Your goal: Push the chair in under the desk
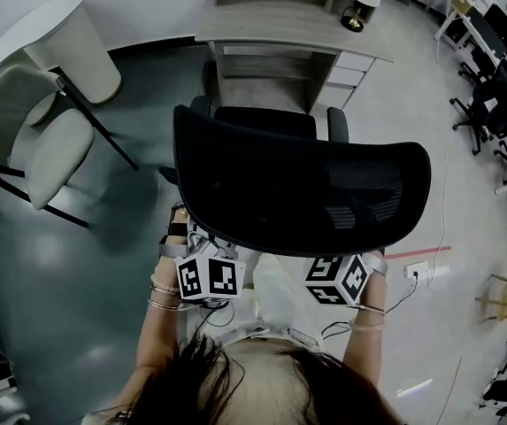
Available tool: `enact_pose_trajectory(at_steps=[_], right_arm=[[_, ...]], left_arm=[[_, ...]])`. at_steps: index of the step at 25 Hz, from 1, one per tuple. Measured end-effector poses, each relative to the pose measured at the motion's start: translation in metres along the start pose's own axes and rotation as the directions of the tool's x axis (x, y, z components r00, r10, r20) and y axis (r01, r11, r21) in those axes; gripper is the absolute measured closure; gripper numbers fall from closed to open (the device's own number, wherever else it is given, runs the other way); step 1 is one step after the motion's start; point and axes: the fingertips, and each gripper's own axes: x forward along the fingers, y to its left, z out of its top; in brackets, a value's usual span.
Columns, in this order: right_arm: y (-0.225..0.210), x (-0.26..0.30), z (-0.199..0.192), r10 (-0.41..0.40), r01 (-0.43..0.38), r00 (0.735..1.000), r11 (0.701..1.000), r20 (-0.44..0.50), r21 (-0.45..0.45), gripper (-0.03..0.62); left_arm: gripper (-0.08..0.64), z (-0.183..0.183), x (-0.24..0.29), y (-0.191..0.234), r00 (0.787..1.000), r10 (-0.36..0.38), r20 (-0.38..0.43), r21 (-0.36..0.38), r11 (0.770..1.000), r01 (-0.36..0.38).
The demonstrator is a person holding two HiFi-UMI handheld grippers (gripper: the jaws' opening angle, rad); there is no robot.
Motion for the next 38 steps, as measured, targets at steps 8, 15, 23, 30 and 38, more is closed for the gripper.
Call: enact_pose_trajectory(at_steps=[8,15,23,30,38], right_arm=[[-0.019,0.031,0.009,-0.002,0.002,1.0,1.0,0.006,-0.007,0.37],[-0.031,0.056,0.018,0.006,-0.006,1.0,1.0,0.023,-0.013,0.37],[-0.043,0.074,0.026,0.015,-0.014,0.999,1.0,0.04,-0.018,0.37],[-0.052,0.091,0.031,0.031,-0.029,0.997,0.999,0.063,-0.037,0.37],[-0.064,0.109,0.041,0.046,-0.04,0.995,0.997,0.093,-0.06,0.37]], left_arm=[[0.319,0.001,0.034,0.017,1.0,0.014,-0.008,0.004,1.0,-0.014],[0.319,-0.001,0.059,0.03,0.999,0.027,-0.027,0.003,1.0,-0.027],[0.319,0.002,0.076,0.041,0.999,0.025,-0.021,-0.046,0.999,-0.026],[0.319,0.002,0.093,0.048,0.999,0.038,-0.035,-0.042,0.998,-0.04],[0.319,0.003,0.109,0.059,0.997,0.055,-0.048,-0.052,0.997,-0.057]])
